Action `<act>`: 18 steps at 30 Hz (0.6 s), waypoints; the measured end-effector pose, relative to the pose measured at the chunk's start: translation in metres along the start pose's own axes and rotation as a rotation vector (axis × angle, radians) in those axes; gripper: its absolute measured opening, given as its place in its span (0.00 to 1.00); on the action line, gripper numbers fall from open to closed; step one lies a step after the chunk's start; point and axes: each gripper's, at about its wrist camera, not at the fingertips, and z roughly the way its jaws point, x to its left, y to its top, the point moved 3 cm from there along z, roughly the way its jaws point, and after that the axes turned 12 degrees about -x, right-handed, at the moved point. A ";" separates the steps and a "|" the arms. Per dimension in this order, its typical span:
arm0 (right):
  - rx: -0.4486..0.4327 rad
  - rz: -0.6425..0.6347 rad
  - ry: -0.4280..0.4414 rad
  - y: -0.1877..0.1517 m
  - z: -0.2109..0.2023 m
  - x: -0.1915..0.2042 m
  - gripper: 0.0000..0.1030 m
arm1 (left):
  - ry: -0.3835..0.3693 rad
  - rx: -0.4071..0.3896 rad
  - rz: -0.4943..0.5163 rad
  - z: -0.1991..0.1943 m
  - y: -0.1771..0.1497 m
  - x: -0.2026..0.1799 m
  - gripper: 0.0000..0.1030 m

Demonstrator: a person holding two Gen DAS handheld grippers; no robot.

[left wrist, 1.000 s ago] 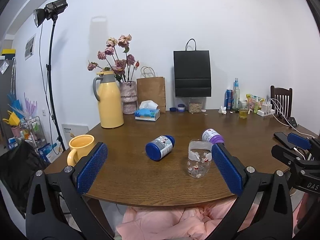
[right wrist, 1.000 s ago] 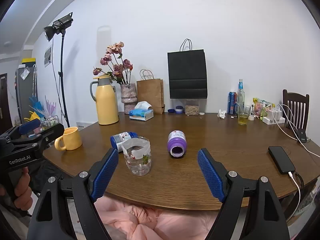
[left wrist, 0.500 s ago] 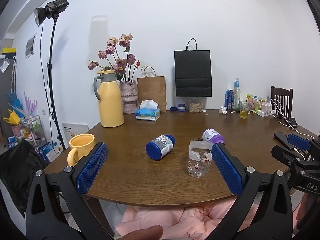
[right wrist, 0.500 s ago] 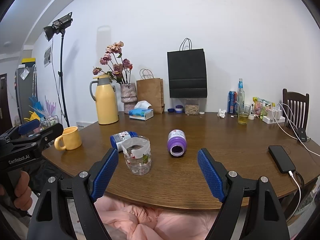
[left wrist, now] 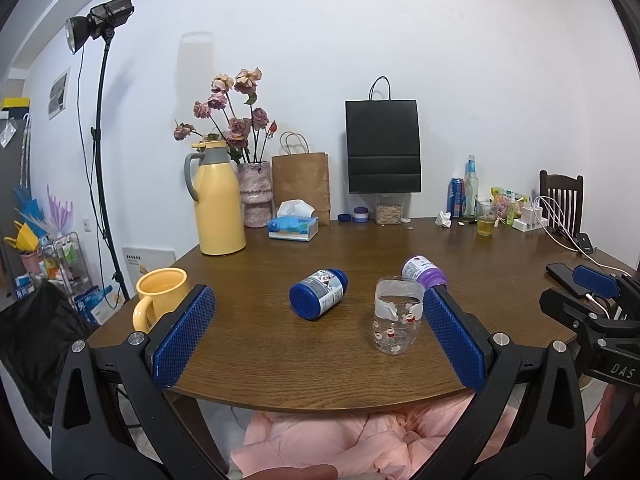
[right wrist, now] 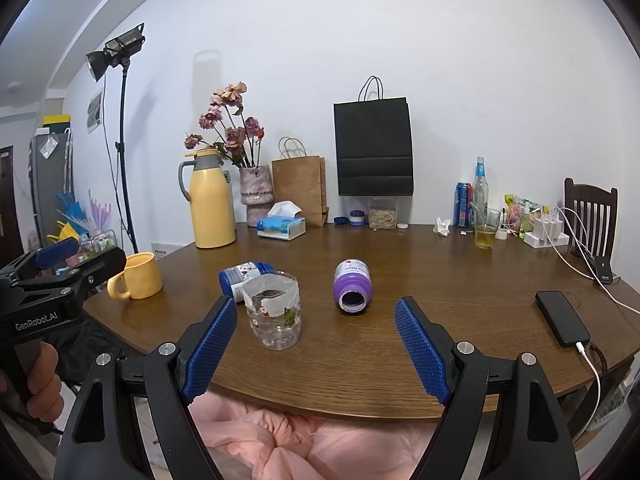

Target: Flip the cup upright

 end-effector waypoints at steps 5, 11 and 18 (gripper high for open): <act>-0.001 0.000 -0.001 0.000 0.000 0.001 0.83 | 0.000 0.000 0.001 0.001 0.000 0.000 1.00; 0.009 0.001 -0.001 -0.001 0.002 0.001 0.83 | -0.002 0.008 0.000 0.000 -0.002 0.001 1.00; 0.008 0.003 -0.002 -0.001 0.002 0.001 0.83 | -0.002 0.007 0.000 0.000 -0.002 0.002 1.00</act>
